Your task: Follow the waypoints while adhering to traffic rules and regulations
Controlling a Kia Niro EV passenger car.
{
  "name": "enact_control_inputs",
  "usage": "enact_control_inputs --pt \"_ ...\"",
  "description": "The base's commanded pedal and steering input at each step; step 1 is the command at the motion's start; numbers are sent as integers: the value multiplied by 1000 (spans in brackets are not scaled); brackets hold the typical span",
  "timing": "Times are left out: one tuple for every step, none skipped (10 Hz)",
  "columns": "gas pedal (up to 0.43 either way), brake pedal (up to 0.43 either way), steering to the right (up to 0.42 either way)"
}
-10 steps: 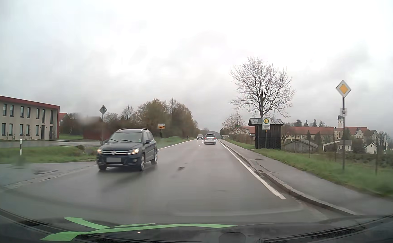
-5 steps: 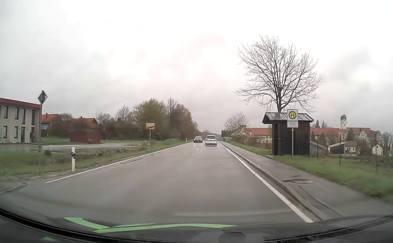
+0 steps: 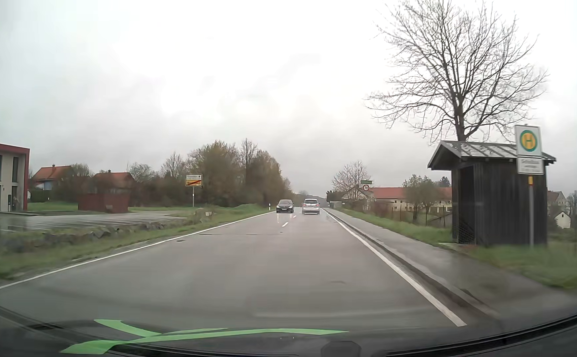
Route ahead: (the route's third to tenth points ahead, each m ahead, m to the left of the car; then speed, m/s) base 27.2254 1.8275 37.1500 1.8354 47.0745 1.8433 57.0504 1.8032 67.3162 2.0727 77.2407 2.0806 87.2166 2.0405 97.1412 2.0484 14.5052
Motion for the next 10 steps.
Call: enact_control_inputs --pt "150 0 -1" --pt "150 0 0" --pt "169 0 0" --pt "177 0 1" --pt "209 0 1" --pt "209 0 1" --pt "209 0 1" --pt "209 0 1" --pt "197 0 1" --pt "138 0 0"
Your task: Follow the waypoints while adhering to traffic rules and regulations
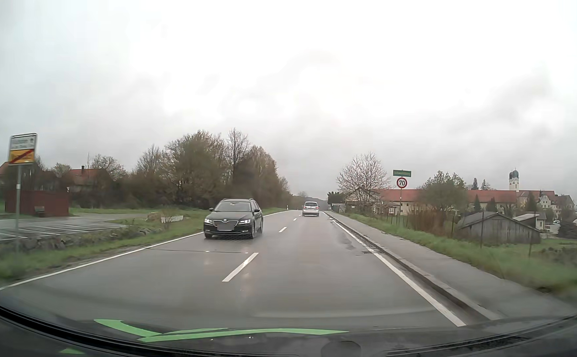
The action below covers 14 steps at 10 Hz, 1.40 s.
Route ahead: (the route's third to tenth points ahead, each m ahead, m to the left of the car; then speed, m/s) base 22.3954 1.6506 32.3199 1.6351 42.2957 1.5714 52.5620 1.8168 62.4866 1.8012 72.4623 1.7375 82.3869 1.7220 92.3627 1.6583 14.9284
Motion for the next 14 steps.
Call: enact_control_inputs --pt "110 0 0" --pt "130 0 0" --pt "150 0 0" --pt "157 0 -1" --pt "177 0 0" --pt "177 0 0" --pt "209 0 0" --pt "209 0 1" --pt "209 0 1" --pt "209 0 1" --pt "209 0 1" --pt "189 0 1" --pt "157 0 1" --pt "157 0 2"
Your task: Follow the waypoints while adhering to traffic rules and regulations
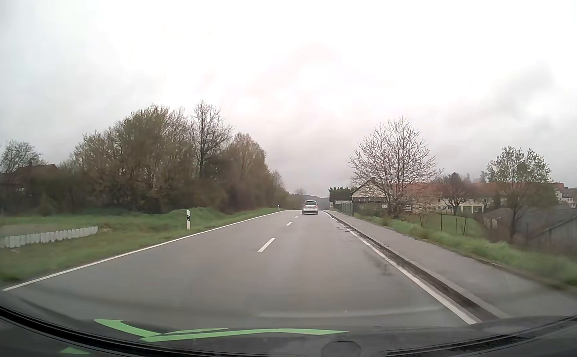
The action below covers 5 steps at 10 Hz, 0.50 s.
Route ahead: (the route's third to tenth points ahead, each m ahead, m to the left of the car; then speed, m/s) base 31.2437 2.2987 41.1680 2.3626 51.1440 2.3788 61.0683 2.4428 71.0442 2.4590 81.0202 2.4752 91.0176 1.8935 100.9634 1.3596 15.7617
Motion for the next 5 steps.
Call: enact_control_inputs --pt "157 0 2" --pt "157 0 2" --pt "157 0 3" --pt "169 0 3" --pt "169 0 3"
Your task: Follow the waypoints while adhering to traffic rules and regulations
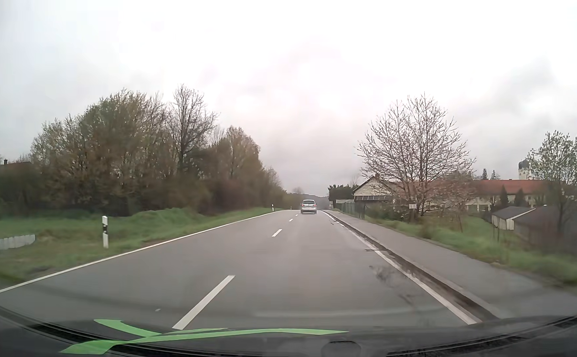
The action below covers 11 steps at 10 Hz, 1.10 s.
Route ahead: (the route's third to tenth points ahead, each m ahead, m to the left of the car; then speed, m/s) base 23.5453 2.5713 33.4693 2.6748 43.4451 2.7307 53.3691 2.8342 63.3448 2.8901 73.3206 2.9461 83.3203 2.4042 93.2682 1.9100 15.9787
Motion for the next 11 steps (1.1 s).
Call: enact_control_inputs --pt "169 0 3" --pt "189 0 3" --pt "189 0 3" --pt "189 0 3" --pt "189 0 3" --pt "177 0 1" --pt "157 0 -1" --pt "157 0 -2" --pt "157 0 -1" --pt "157 0 -1" --pt "138 0 -2"
